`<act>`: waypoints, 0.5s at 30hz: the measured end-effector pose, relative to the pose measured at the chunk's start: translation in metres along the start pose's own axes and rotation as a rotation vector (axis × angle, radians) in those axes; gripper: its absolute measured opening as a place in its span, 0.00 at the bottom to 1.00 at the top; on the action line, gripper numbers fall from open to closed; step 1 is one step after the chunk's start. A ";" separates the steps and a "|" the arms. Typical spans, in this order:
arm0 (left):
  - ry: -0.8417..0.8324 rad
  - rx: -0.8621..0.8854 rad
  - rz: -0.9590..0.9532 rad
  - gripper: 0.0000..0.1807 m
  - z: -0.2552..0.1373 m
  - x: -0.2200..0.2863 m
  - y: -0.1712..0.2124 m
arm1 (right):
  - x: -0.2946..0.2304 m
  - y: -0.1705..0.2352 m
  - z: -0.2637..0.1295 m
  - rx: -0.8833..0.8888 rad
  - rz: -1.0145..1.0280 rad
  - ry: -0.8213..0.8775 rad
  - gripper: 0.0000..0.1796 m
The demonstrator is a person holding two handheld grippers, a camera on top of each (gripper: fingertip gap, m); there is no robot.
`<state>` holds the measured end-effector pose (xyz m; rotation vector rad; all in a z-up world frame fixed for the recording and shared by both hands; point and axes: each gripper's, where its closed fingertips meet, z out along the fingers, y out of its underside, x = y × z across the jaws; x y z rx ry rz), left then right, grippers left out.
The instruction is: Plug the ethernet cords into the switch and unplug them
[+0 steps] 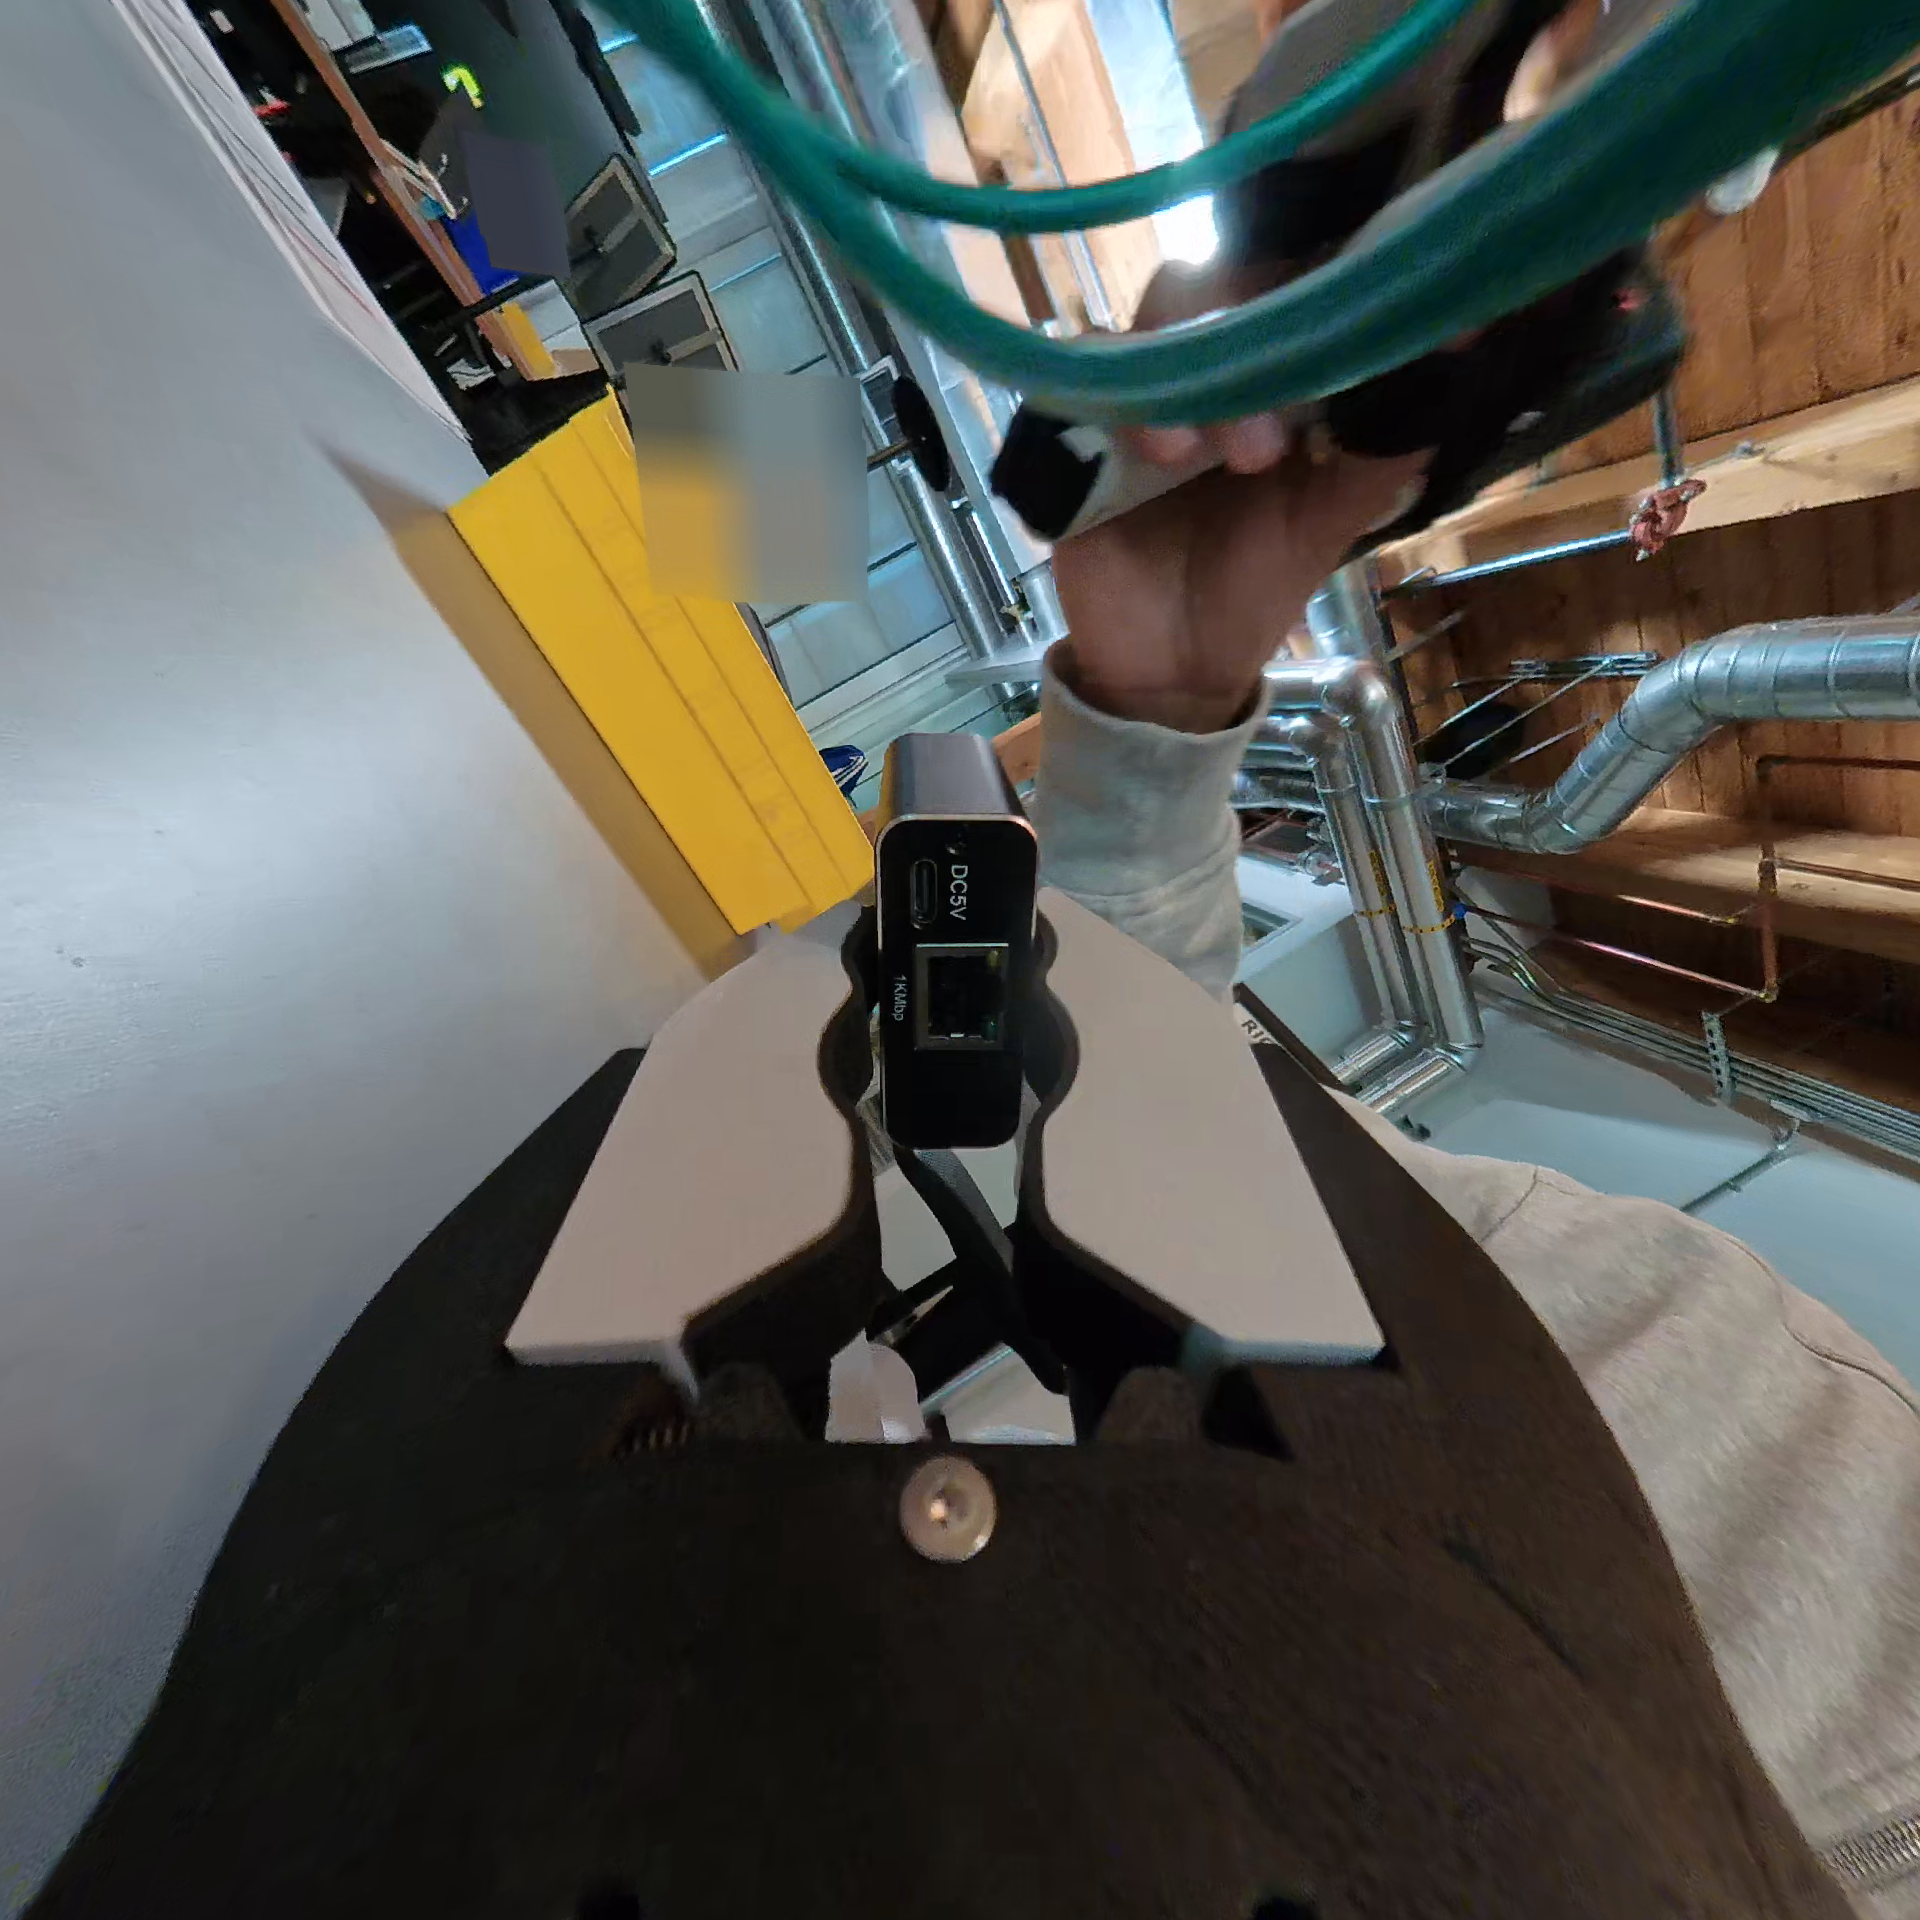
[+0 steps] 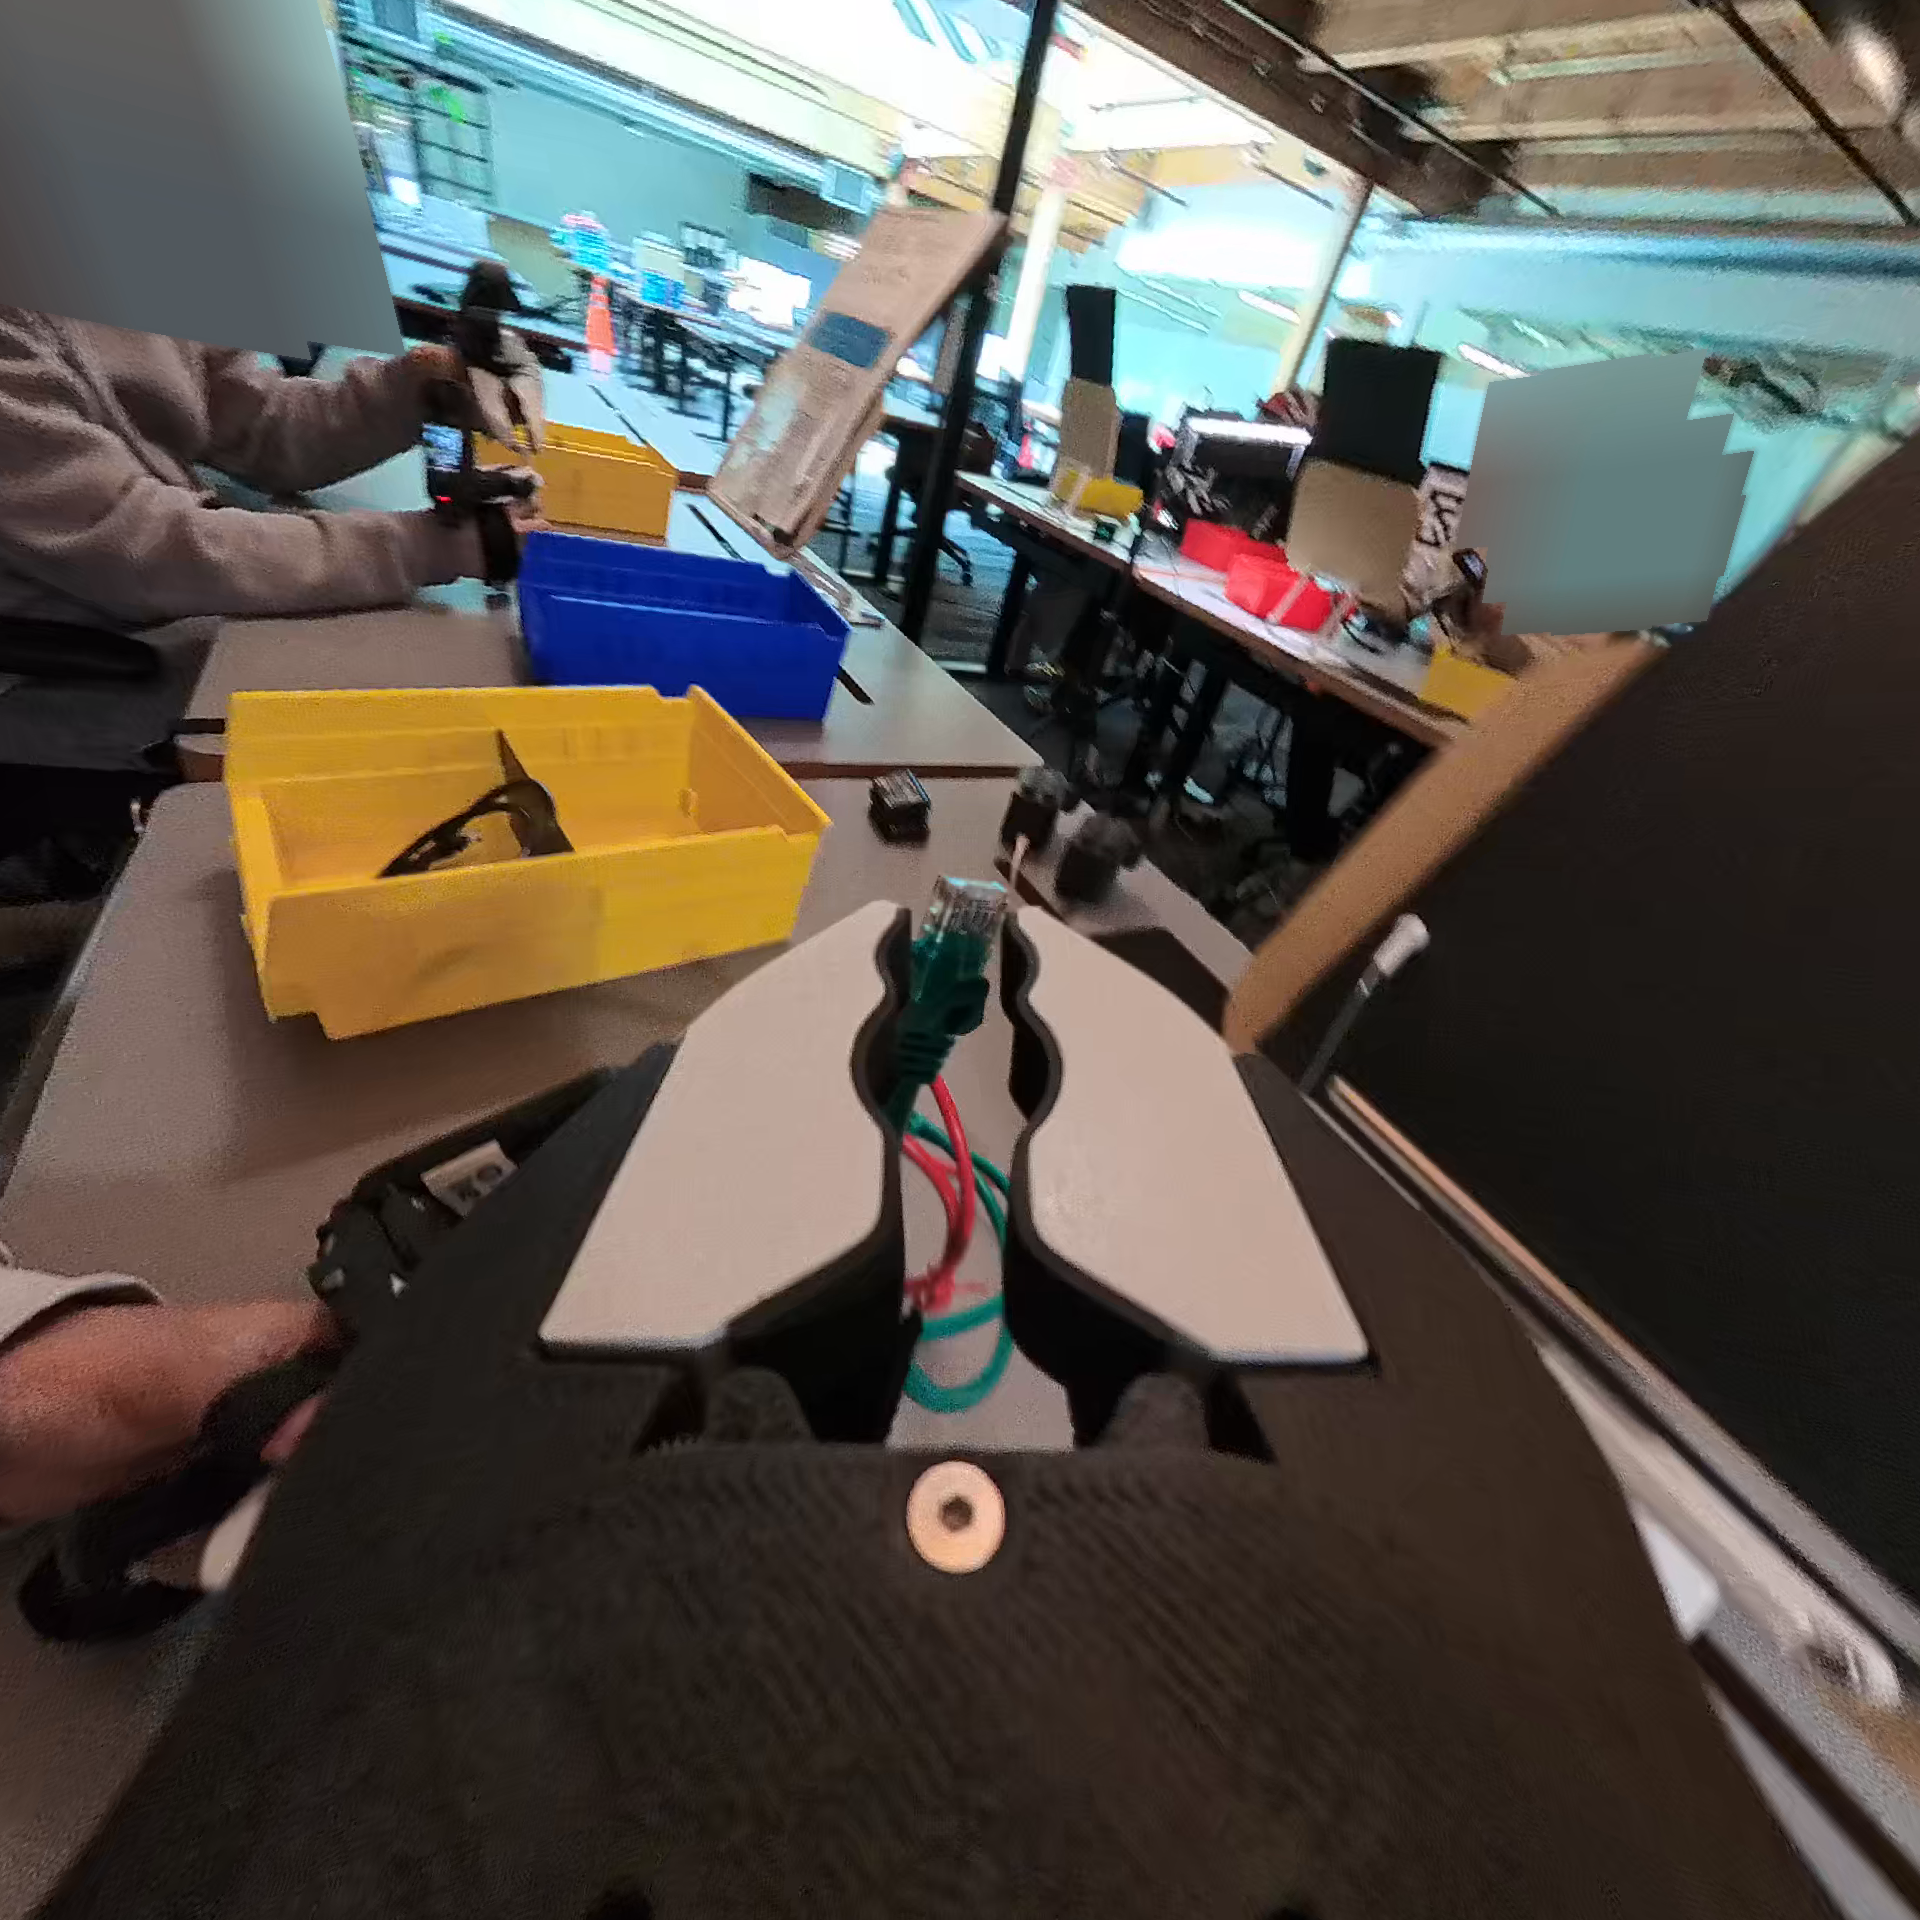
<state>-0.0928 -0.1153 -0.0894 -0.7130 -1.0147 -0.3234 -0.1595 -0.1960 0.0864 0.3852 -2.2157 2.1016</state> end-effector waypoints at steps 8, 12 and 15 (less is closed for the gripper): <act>-0.009 -0.035 0.006 0.14 0.002 0.000 0.007 | 0.066 0.080 -0.082 -0.037 0.247 0.252 0.09; 0.006 -0.007 -0.009 0.14 -0.002 0.002 0.002 | 0.082 0.099 -0.128 -0.005 0.285 0.393 0.08; 0.012 0.002 -0.011 0.14 -0.003 0.003 0.001 | 0.072 0.117 -0.150 -0.041 0.279 0.394 0.06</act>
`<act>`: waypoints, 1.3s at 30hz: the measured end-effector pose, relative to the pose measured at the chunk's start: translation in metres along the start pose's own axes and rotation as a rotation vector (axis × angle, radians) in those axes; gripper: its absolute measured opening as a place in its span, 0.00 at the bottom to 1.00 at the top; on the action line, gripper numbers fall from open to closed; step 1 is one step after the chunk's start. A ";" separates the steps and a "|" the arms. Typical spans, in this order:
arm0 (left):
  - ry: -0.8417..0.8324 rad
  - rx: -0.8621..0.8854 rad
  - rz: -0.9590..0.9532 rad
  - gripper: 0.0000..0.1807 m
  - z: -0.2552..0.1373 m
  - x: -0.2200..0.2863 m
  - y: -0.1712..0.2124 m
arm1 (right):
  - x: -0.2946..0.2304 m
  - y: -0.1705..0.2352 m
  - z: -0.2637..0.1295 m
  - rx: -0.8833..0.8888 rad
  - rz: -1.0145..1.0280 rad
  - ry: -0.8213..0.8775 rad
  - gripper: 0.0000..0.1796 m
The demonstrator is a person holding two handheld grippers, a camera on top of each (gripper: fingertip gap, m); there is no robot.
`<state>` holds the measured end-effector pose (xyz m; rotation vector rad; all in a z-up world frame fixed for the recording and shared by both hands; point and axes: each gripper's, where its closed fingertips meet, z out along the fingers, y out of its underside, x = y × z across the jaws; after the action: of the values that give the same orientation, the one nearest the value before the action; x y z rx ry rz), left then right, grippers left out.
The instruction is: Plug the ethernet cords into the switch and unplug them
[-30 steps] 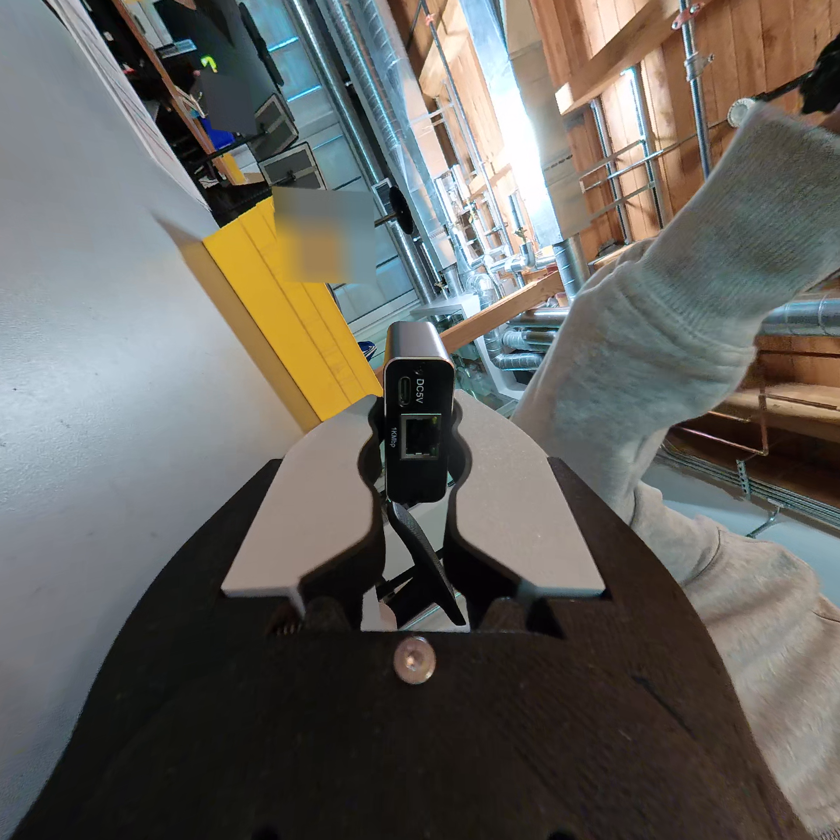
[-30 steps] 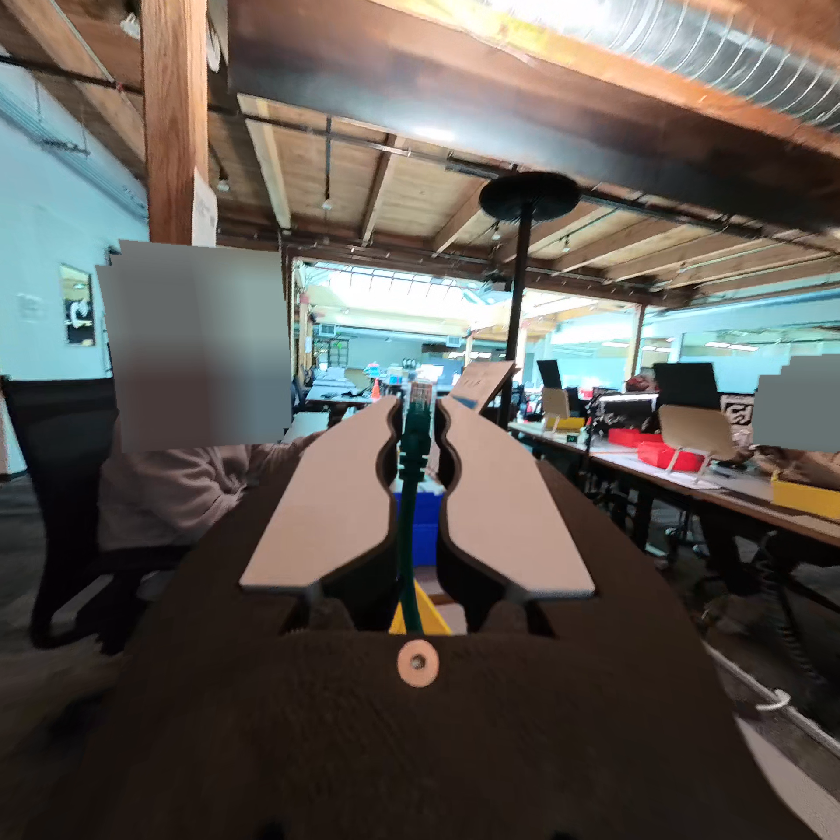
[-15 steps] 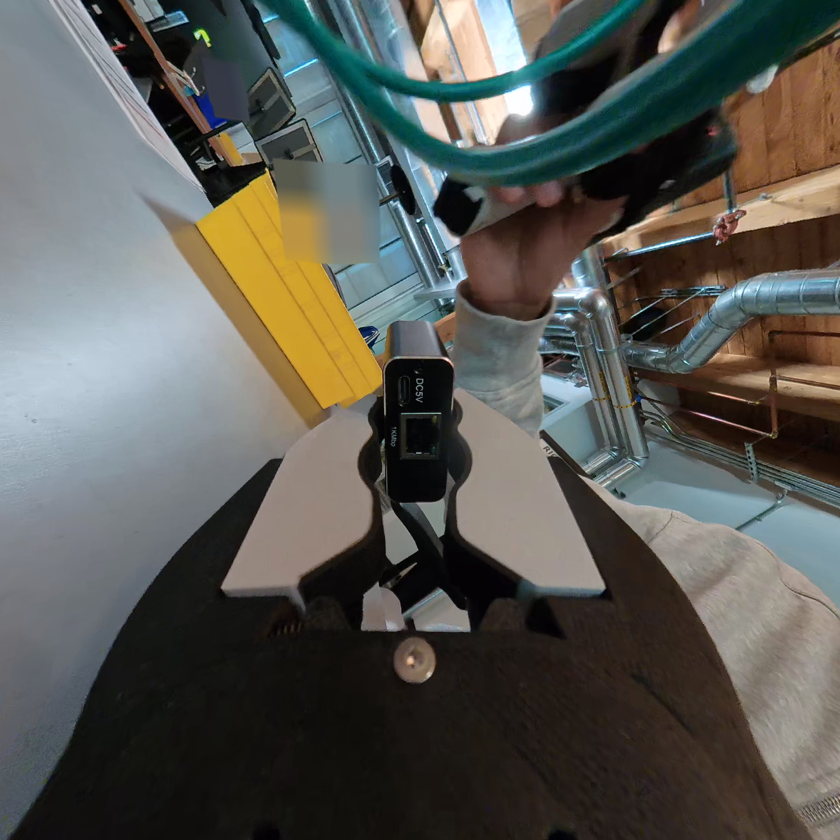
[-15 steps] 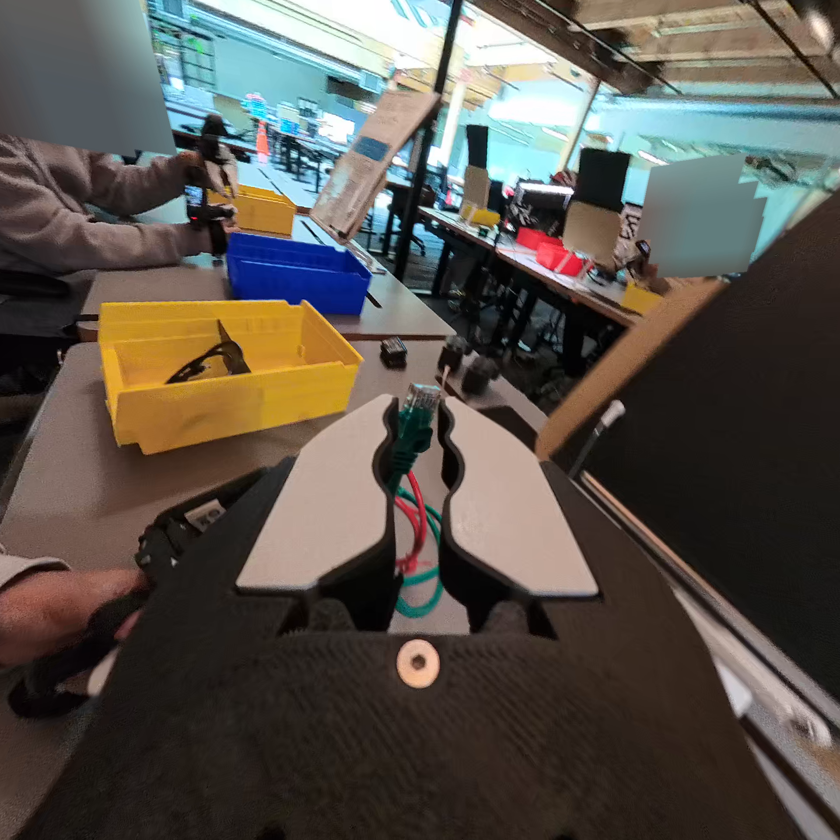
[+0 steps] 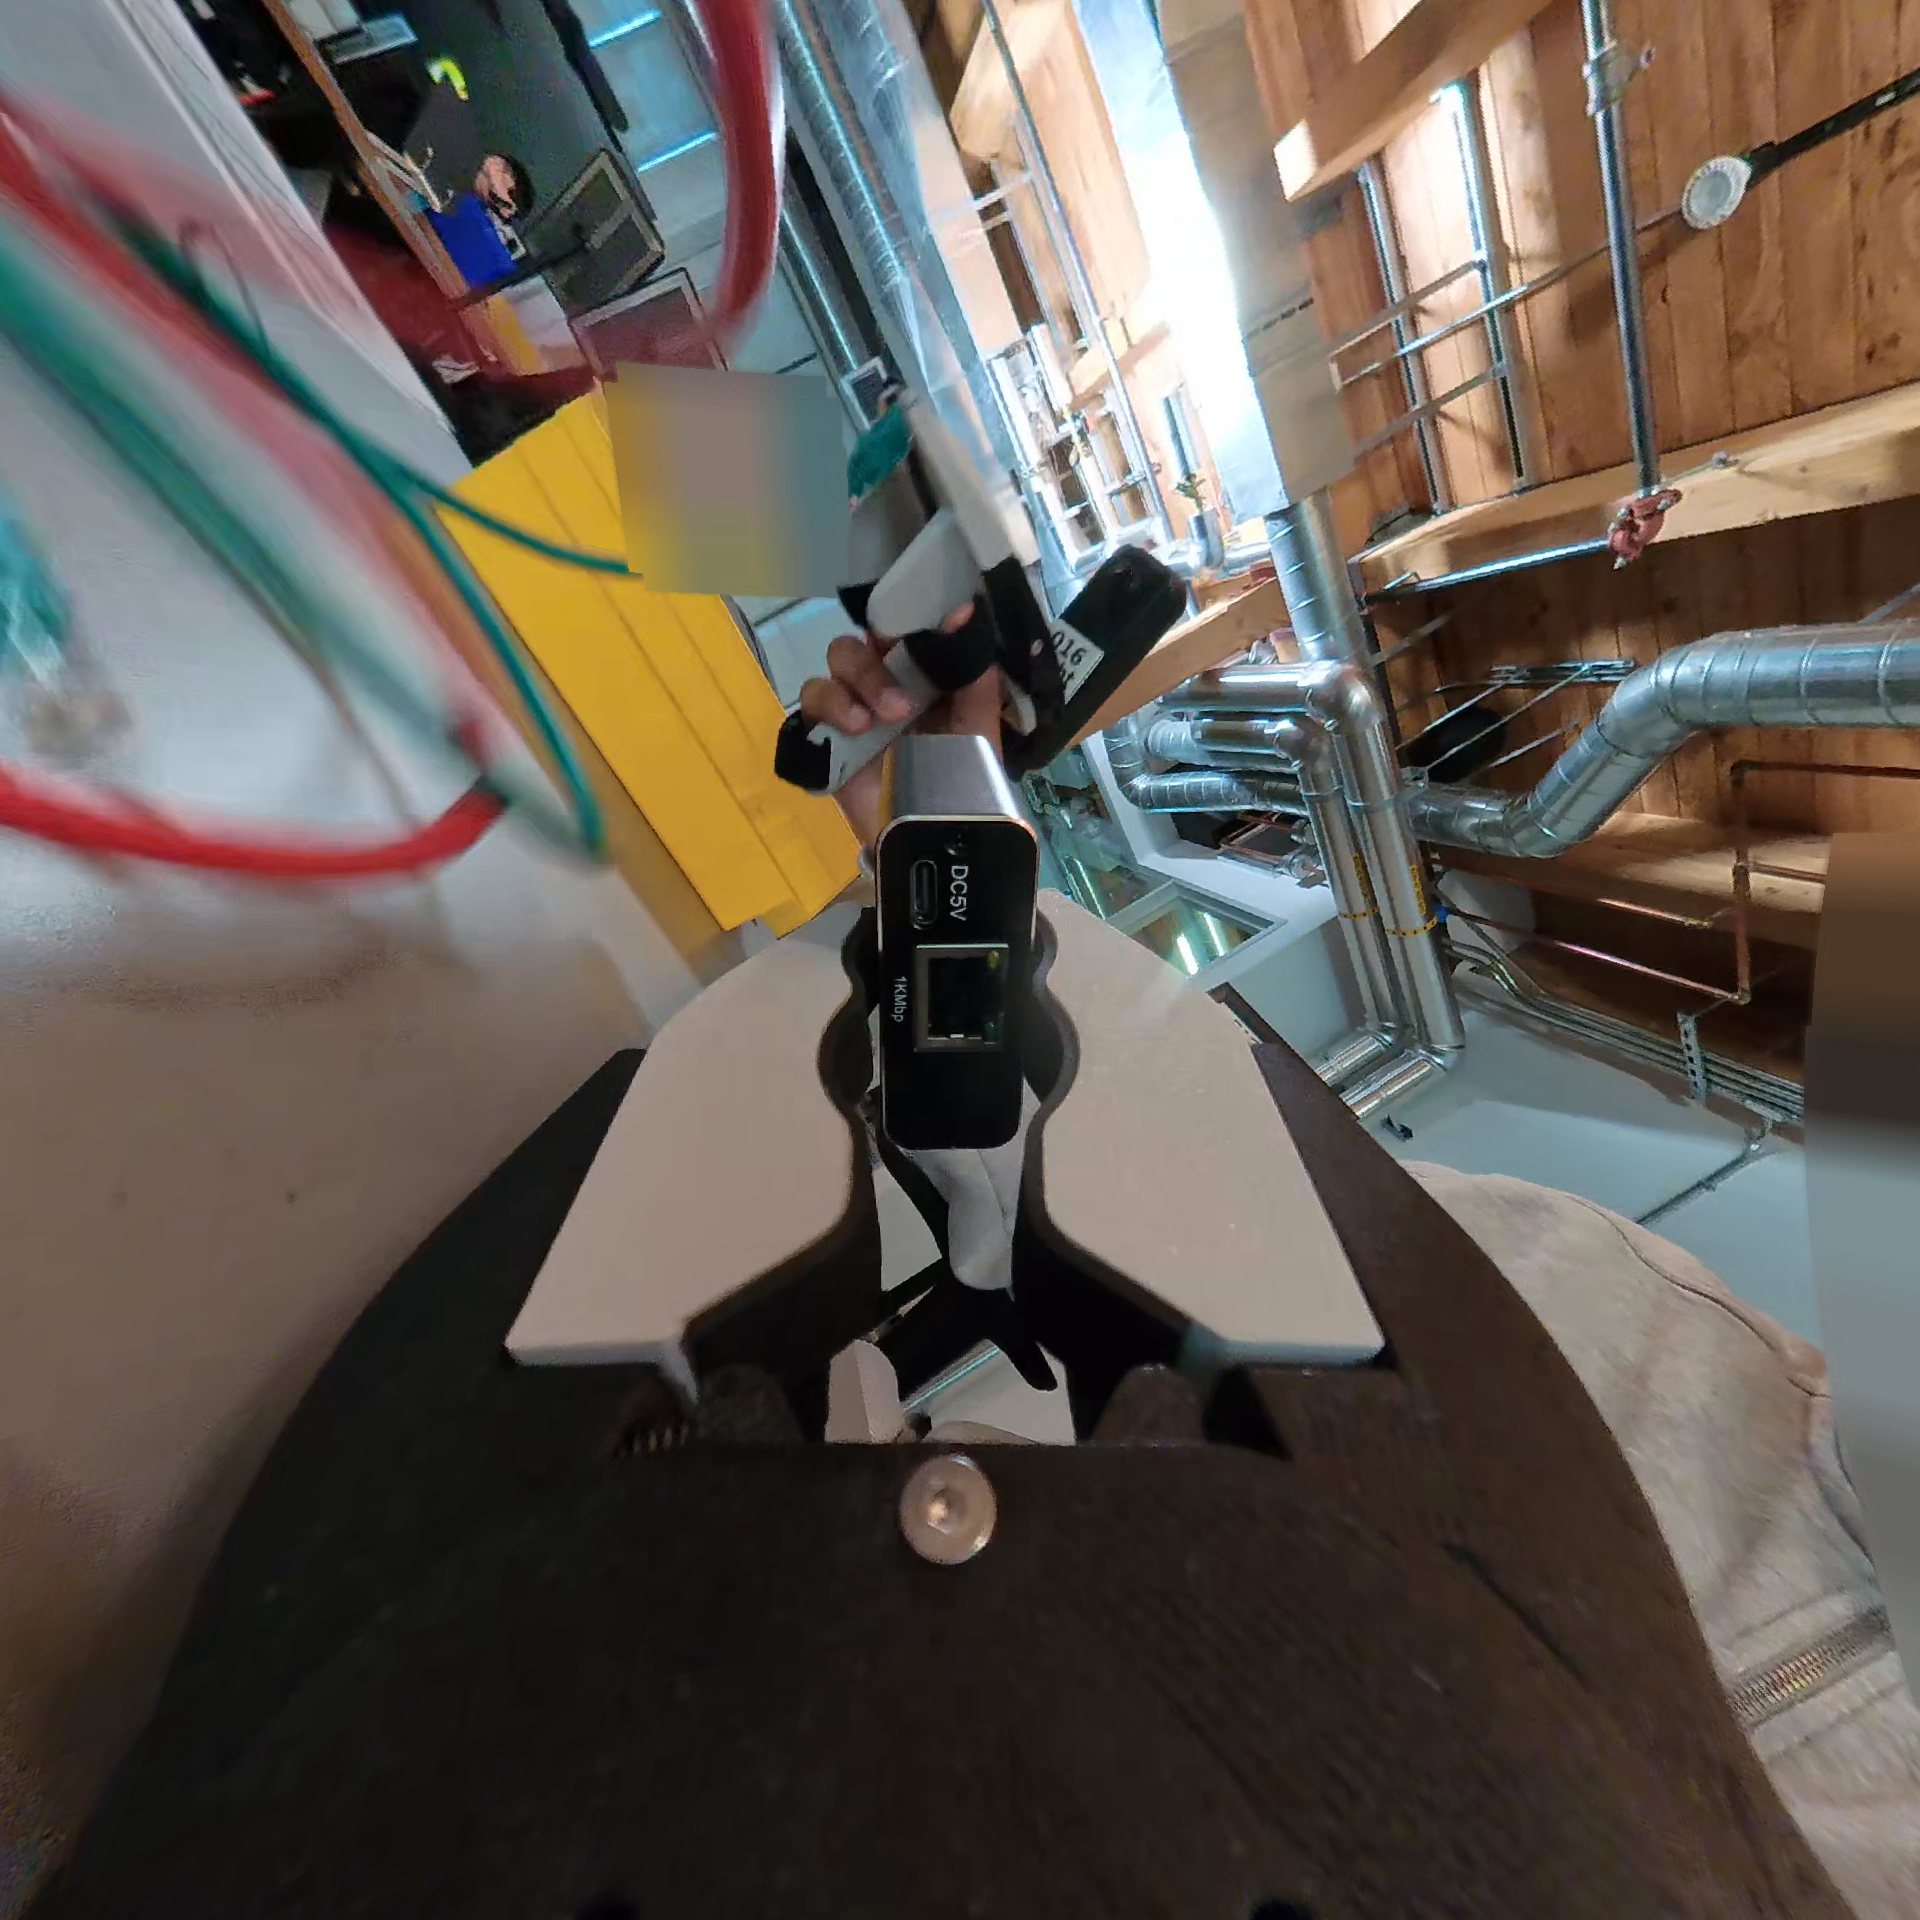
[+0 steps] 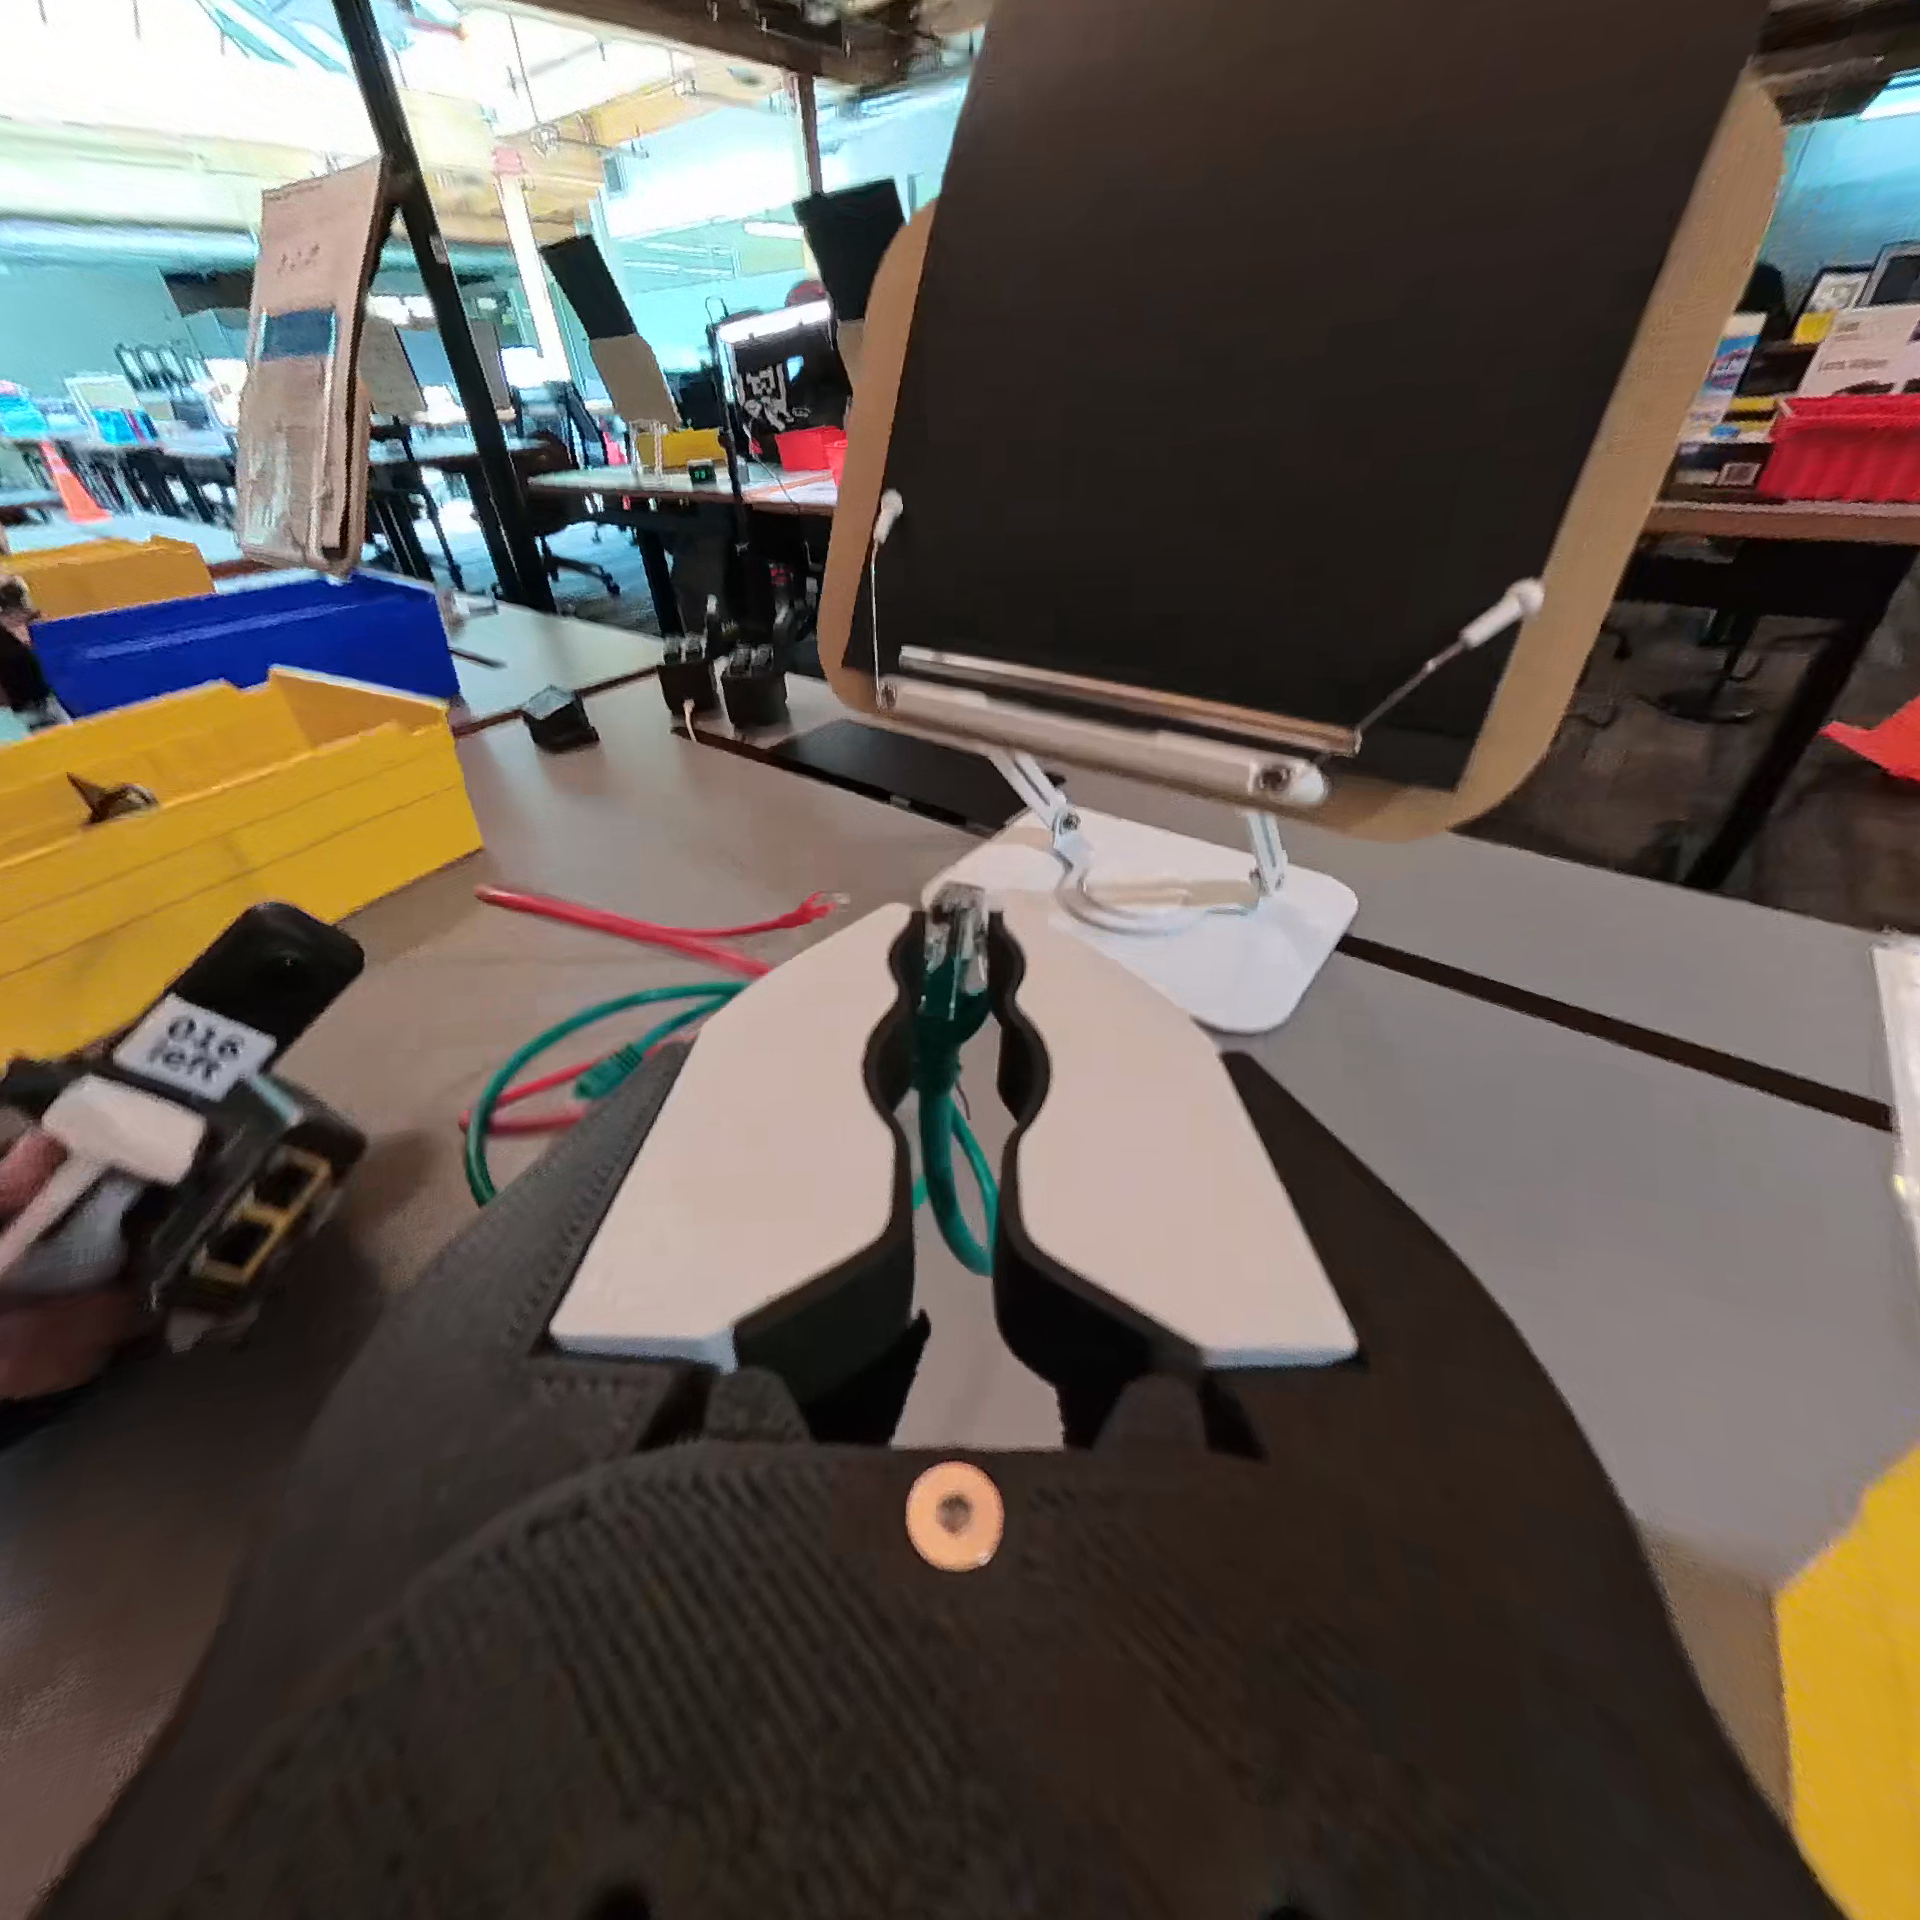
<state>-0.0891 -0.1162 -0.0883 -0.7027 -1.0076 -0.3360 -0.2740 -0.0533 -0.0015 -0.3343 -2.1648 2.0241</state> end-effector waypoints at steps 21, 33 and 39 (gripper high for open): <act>-0.063 0.232 0.154 0.14 -0.036 0.007 -0.043 | -0.001 -0.011 -0.070 0.135 -0.333 0.256 0.28; -0.084 0.324 0.225 0.14 -0.051 0.013 -0.058 | -0.163 0.124 0.041 -0.478 -0.687 -0.334 0.23; -0.078 0.340 0.199 0.13 -0.058 0.011 -0.062 | -0.167 0.159 0.061 -0.657 -0.764 -0.349 0.07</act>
<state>-0.0806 -0.2009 -0.0755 -0.5035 -1.0273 0.0378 -0.1212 -0.1471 -0.1587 0.7283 -2.5401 0.9884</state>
